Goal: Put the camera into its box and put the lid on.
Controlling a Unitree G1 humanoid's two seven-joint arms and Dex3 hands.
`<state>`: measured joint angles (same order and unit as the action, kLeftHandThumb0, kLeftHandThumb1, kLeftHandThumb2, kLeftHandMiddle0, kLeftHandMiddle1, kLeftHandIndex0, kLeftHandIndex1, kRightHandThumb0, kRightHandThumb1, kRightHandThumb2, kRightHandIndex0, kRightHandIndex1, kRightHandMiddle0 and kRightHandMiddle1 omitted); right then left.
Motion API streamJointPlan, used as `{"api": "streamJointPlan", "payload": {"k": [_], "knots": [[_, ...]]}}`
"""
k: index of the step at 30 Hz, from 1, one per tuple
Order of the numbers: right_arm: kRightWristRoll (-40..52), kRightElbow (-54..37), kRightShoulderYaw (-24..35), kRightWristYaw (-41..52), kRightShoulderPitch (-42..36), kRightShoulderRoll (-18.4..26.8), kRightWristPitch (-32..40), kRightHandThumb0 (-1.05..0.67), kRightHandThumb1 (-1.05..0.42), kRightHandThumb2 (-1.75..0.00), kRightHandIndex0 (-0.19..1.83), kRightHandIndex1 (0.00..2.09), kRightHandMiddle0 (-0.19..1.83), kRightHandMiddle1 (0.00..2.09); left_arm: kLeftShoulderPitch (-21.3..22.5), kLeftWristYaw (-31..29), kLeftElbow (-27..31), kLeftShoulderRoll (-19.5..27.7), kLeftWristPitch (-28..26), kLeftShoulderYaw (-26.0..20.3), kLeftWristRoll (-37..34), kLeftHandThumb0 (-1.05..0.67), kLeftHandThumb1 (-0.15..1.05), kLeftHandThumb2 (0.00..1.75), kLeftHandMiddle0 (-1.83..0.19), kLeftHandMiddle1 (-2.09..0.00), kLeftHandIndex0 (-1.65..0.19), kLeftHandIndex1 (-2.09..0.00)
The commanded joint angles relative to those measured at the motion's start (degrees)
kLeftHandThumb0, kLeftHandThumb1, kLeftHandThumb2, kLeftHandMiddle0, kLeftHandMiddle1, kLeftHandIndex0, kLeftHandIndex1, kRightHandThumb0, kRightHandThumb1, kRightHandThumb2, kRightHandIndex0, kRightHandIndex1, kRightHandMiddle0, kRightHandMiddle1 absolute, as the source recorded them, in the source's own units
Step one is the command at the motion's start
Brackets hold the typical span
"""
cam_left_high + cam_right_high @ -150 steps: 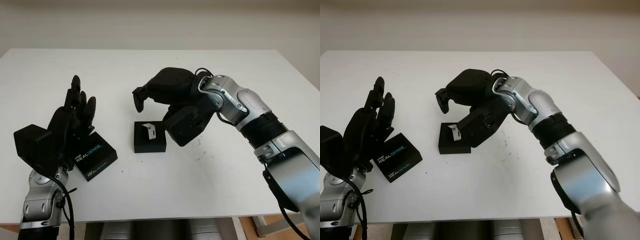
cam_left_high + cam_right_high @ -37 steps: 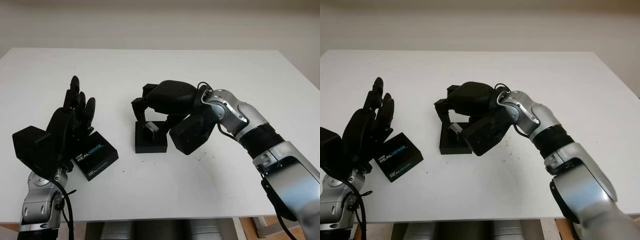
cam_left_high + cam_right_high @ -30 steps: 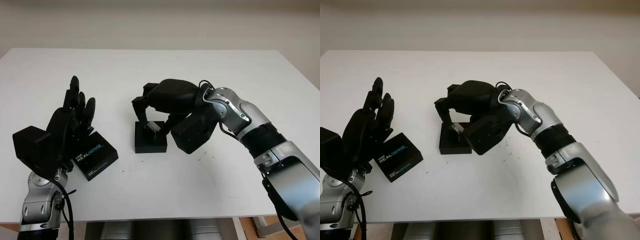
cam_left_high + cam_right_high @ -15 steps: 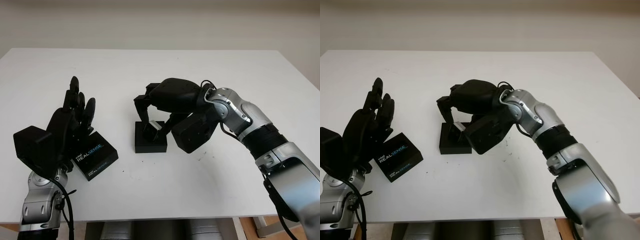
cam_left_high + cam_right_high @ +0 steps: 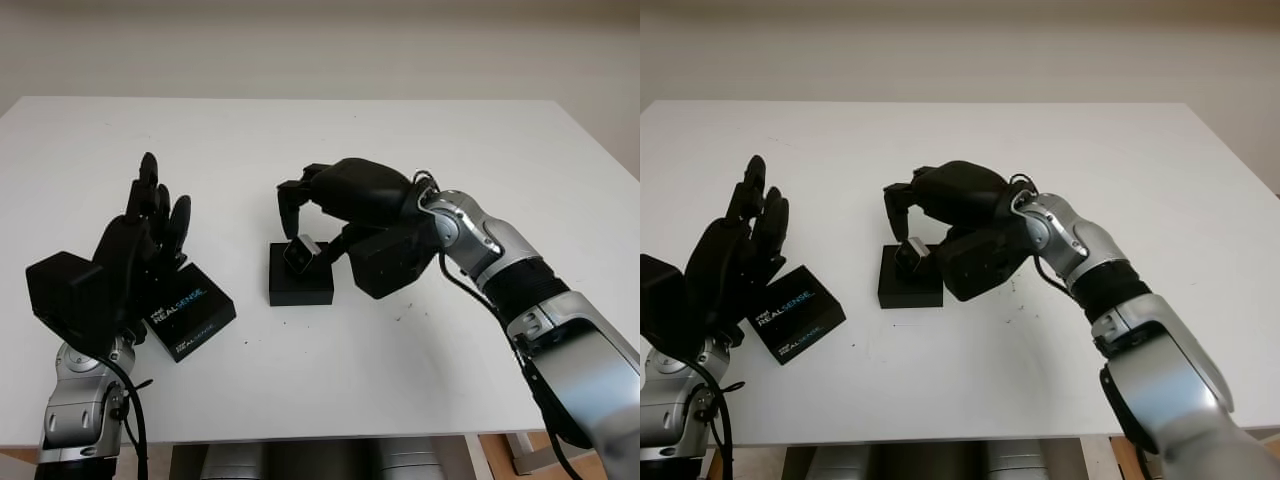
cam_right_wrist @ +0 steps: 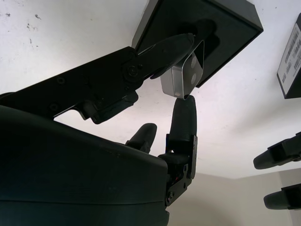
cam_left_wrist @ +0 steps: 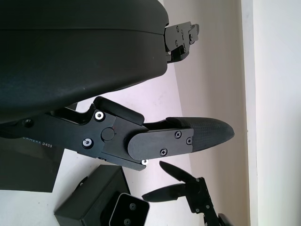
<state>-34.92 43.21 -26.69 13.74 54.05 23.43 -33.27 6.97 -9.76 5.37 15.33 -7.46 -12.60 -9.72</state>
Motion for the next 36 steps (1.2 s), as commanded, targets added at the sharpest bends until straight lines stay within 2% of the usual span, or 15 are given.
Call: {"api": "streamJointPlan", "payload": {"k": [1, 5, 14, 23, 36], "knots": [[0.21, 0.19, 0.61, -0.82, -0.33, -0.17, -0.15, -0.43, -0.96, -0.06, 0.19, 0.78, 0.40, 1.56, 0.32, -0.15, 0.98, 0.12, 0.12, -0.14, -0.27, -0.73, 1.05, 0.51, 0.19, 0.00, 0.19, 0.00], [1.46, 0.56, 1.41, -0.82, -1.24, -0.55, 0.36, -0.42, -0.96, -0.06, 0.23, 0.70, 0.39, 1.58, 0.35, -0.35, 0.82, 0.22, 0.21, -0.28, -0.40, -0.72, 1.05, 0.51, 0.19, 0.00, 0.19, 0.00], [6.58, 2.47, 4.13, 0.06, -3.73, -1.83, 1.29, -0.41, -0.95, -0.05, 0.28, 0.65, 0.41, 1.54, 0.22, -0.28, 1.14, 0.38, -0.08, -0.32, -0.47, -0.73, 1.05, 0.50, 0.19, 0.00, 0.19, 0.00], [13.15, 3.04, 7.21, 5.10, -5.66, -3.43, 5.05, -0.42, -0.95, -0.06, 0.15, 0.86, 0.36, 1.66, 0.01, -0.58, 1.36, 0.22, 0.05, -0.61, -1.03, -0.71, 1.05, 0.51, 0.19, 0.00, 0.19, 0.00], [18.13, 0.79, 10.60, 10.10, -6.39, -3.51, 8.52, -0.42, -0.94, -0.06, 0.10, 0.91, 0.37, 1.77, 0.15, -1.03, 1.04, 0.68, -0.27, -0.78, -1.24, -0.71, 1.05, 0.51, 0.19, 0.00, 0.19, 0.00]]}}
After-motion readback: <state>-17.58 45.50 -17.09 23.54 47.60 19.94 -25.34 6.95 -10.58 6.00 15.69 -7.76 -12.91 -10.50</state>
